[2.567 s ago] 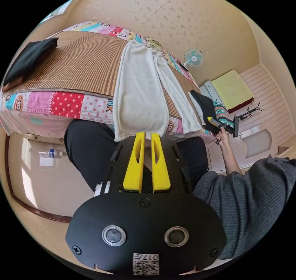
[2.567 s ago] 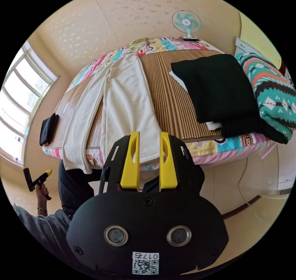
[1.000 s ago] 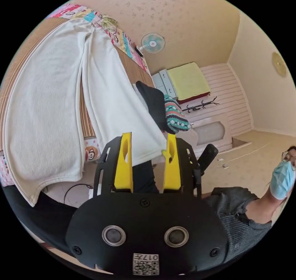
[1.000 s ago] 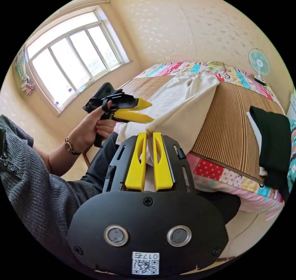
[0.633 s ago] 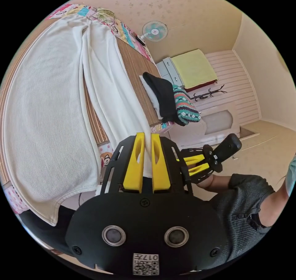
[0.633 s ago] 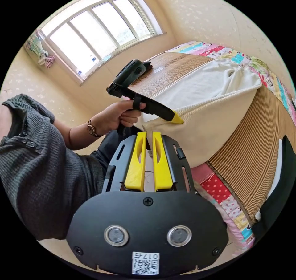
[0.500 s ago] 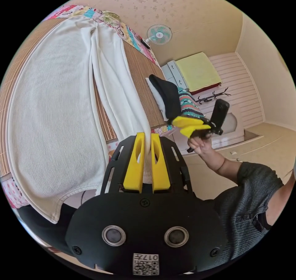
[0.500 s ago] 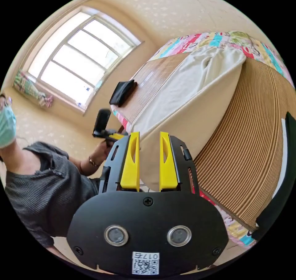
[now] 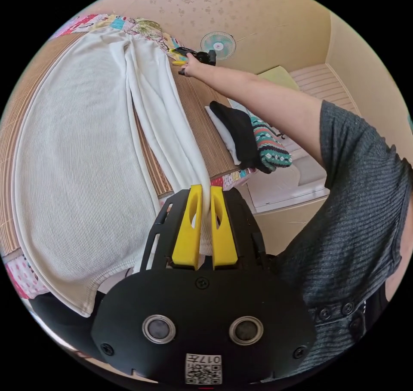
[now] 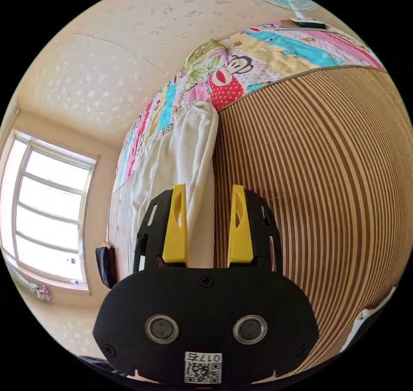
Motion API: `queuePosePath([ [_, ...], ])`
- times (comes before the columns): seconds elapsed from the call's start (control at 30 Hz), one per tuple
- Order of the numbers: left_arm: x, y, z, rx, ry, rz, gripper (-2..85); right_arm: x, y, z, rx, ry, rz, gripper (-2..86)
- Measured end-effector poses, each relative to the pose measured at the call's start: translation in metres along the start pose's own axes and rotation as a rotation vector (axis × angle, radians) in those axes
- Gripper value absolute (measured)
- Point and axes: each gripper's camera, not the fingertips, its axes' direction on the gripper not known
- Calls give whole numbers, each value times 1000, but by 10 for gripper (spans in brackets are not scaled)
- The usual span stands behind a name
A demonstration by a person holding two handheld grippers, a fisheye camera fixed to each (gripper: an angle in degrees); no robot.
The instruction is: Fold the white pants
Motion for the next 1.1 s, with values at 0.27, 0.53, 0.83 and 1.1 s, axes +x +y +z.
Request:
queuePosePath([
  [0.27, -33, 40, -22, 148, 85, -40, 30, -214, 32, 22, 288, 470, -469, 32],
  [0.53, -52, 116, -115, 420, -68, -194, 27, -363, 47, 140, 135, 263, -562, 28],
  [0.83, -80, 144, -123, 367, -247, -370, 34, -321, 72, 182, -147, -157, -567, 33],
  [1.1, -81, 127, -111, 278, -353, -317, 39, -195, 279, 1, -157, 45, -709, 67],
])
